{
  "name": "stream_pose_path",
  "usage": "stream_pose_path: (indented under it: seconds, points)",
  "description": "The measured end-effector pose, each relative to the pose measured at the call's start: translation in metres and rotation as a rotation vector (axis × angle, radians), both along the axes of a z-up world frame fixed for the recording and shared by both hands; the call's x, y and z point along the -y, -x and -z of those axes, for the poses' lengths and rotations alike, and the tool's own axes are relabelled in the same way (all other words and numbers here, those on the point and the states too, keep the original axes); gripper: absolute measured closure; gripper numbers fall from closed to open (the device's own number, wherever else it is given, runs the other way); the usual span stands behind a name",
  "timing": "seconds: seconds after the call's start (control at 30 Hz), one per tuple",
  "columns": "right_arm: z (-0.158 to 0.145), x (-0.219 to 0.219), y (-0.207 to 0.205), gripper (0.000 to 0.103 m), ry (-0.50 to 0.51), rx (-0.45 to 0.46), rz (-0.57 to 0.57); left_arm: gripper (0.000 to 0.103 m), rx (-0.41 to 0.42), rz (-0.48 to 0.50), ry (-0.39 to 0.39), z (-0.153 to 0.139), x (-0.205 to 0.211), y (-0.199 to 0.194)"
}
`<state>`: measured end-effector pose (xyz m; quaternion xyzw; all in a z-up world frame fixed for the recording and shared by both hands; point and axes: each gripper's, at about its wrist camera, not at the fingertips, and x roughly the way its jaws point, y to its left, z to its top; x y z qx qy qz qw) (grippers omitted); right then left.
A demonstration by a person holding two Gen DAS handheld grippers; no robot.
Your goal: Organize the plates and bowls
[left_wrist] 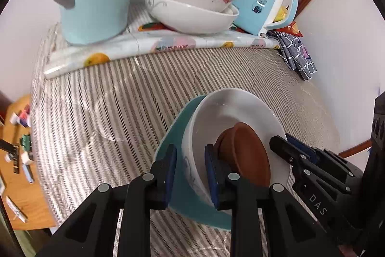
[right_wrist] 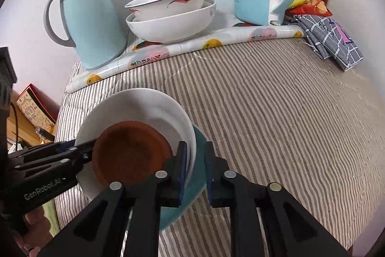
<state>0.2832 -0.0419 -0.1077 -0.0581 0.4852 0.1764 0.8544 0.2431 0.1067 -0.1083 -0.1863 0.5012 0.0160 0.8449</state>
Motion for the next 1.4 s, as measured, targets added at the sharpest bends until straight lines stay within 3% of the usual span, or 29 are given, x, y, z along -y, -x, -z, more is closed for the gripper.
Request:
stream_pose_path:
  seconds: [0.1, 0.3, 0.43, 0.6, 0.87, 0.93, 1.0, 1.07, 1.1, 1.4]
  points:
    - [-0.005, 0.005, 0.006, 0.081, -0.008, 0.016, 0.014, 0.079, 0.022, -0.003, -0.036, -0.009, 0.001, 0.007]
    - [-0.019, 0.014, 0.025, 0.073, 0.011, 0.037, 0.037, 0.065, 0.093, -0.008, -0.087, -0.031, 0.007, 0.028]
    - [-0.037, 0.025, 0.045, 0.071, 0.009, 0.085, 0.053, 0.048, 0.173, -0.011, -0.160, -0.053, 0.021, 0.049]
    - [-0.058, 0.043, 0.075, 0.062, -0.018, 0.128, 0.088, 0.037, 0.267, -0.036, -0.213, -0.077, 0.035, 0.081]
    - [-0.074, 0.066, 0.121, 0.057, -0.072, 0.143, 0.131, 0.028, 0.335, -0.037, -0.297, -0.101, 0.057, 0.127]
    - [-0.078, 0.074, 0.134, 0.046, -0.090, 0.154, 0.154, 0.025, 0.332, -0.035, -0.284, -0.103, 0.060, 0.136]
    - [-0.082, 0.080, 0.147, 0.028, -0.108, 0.178, 0.171, 0.021, 0.337, -0.033, -0.264, -0.103, 0.062, 0.146]
    - [-0.087, 0.083, 0.161, 0.025, -0.095, 0.209, 0.177, 0.021, 0.345, -0.037, -0.263, -0.106, 0.066, 0.155]
    - [-0.088, 0.083, 0.167, 0.023, -0.087, 0.220, 0.174, 0.014, 0.349, -0.033, -0.261, -0.109, 0.067, 0.159]
    - [-0.092, 0.096, 0.210, 0.013, -0.068, 0.267, 0.203, 0.012, 0.380, -0.039, -0.283, -0.116, 0.083, 0.196]
